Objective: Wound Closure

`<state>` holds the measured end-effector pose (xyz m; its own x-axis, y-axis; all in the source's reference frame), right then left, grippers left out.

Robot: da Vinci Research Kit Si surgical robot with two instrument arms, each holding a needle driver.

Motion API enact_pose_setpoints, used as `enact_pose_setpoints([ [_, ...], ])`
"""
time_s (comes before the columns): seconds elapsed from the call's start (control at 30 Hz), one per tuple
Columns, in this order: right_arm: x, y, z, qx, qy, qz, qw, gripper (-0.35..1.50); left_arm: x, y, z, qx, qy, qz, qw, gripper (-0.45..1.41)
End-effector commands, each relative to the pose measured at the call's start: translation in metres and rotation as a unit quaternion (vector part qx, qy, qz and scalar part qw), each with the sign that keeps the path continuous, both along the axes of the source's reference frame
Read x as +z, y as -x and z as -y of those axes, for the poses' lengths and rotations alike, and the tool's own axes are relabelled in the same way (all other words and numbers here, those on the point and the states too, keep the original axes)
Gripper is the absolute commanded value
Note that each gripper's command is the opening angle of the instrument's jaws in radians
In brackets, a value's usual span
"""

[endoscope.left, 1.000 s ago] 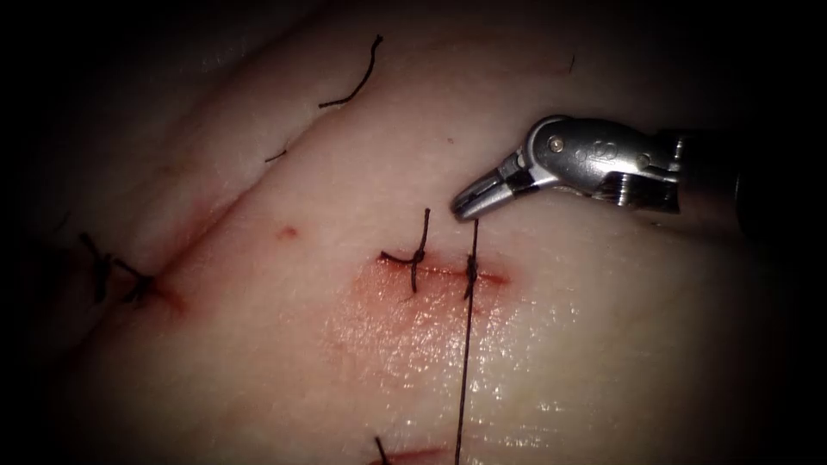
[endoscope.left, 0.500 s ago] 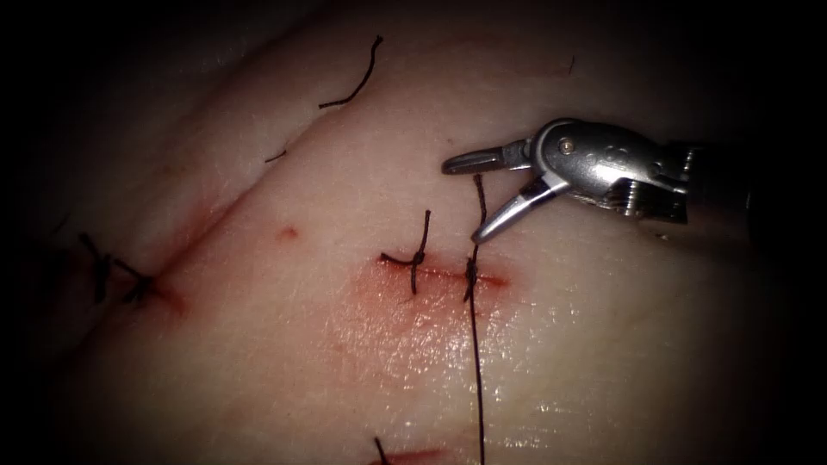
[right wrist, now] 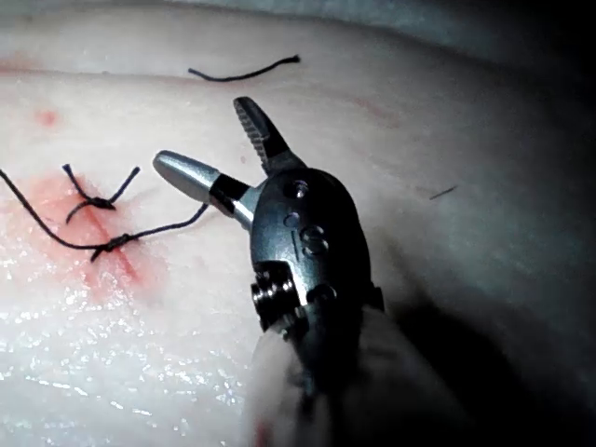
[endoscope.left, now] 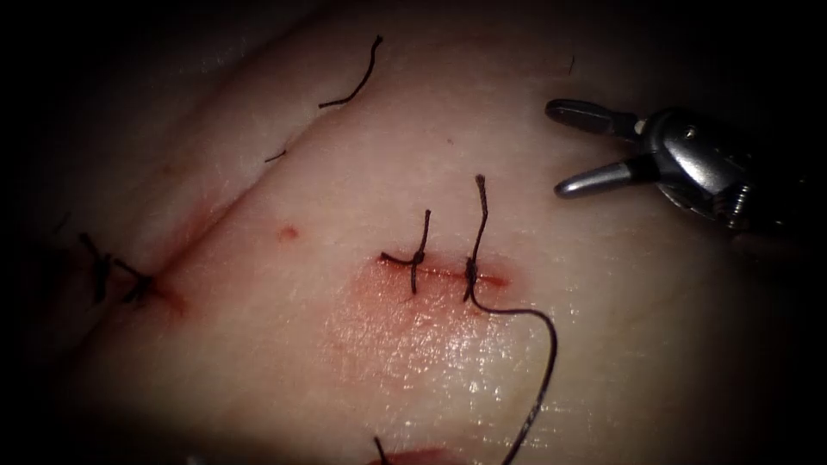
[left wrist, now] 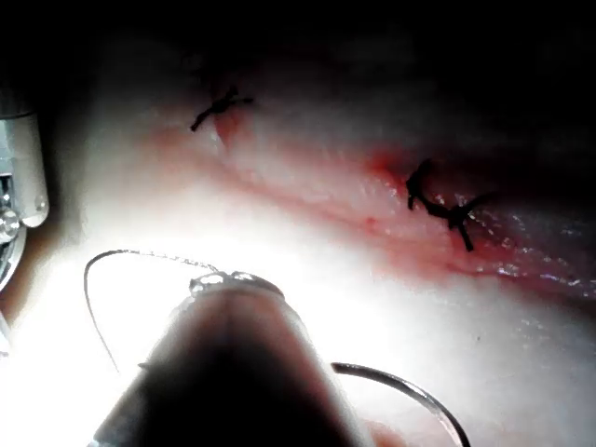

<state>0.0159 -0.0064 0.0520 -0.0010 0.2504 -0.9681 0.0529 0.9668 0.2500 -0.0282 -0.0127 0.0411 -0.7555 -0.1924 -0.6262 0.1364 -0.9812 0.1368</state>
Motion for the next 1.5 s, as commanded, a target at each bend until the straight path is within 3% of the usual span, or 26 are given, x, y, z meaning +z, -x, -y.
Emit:
enact_pose_setpoints([
  [0.03, 0.0003, -0.001, 0.0015, -0.002, 0.013, 0.002, 1.0, 0.66, 0.001, 0.0002, -0.0008, -0.001, 0.005, -0.003, 1.0, -0.45],
  [0.1, 0.0004, -0.0015, 0.0028, -0.003, 0.023, 0.003, 1.0, 0.17, 0.0016, -0.0002, -0.0019, -0.011, 0.007, -0.007, 1.0, -0.45],
  [0.13, 0.0006, -0.0019, 0.0037, -0.002, 0.03, 0.005, 1.0, -0.18, 0.0021, -0.0005, -0.0027, -0.016, 0.013, -0.009, 1.0, -0.45],
  [0.17, 0.0008, -0.0022, 0.0042, -0.001, 0.033, 0.005, 0.999, -0.35, 0.0024, -0.0007, -0.0033, -0.021, 0.02, -0.01, 1.0, -0.45],
  [0.27, 0.0014, -0.0033, 0.0052, -0.003, 0.04, 0.005, 0.999, -0.35, 0.0037, -0.0017, -0.0048, -0.025, 0.038, -0.018, 0.999, -0.45],
  [0.53, 0.0024, -0.0056, 0.0045, -0.01, 0.04, -0.011, 0.999, -0.35, 0.0068, -0.0042, -0.0078, -0.037, 0.041, -0.025, 0.998, -0.45],
  [0.77, 0.0014, -0.0063, 0.0054, -0.022, 0.044, -0.027, 0.998, -0.35, 0.0094, -0.005, -0.0102, -0.048, 0.042, -0.038, 0.997, -0.45],
  [0.93, 0.0001, -0.0067, 0.0065, -0.029, 0.044, -0.034, 0.998, -0.35, 0.0121, -0.0048, -0.0118, -0.087, 0.06, -0.073, 0.992, -0.45],
  [1.4, -0.0046, -0.0081, 0.0079, 0.019, 0.028, -0.088, 0.996, -0.35, 0.0176, -0.0027, -0.0097, -0.11, 0.086, -0.094, 0.986, -0.45],
  [1.5, -0.0051, -0.0084, 0.0078, 0.051, 0.023, -0.075, 0.996, -0.35, 0.0181, -0.0015, -0.009, -0.112, 0.085, -0.089, 0.986, -0.45],
])
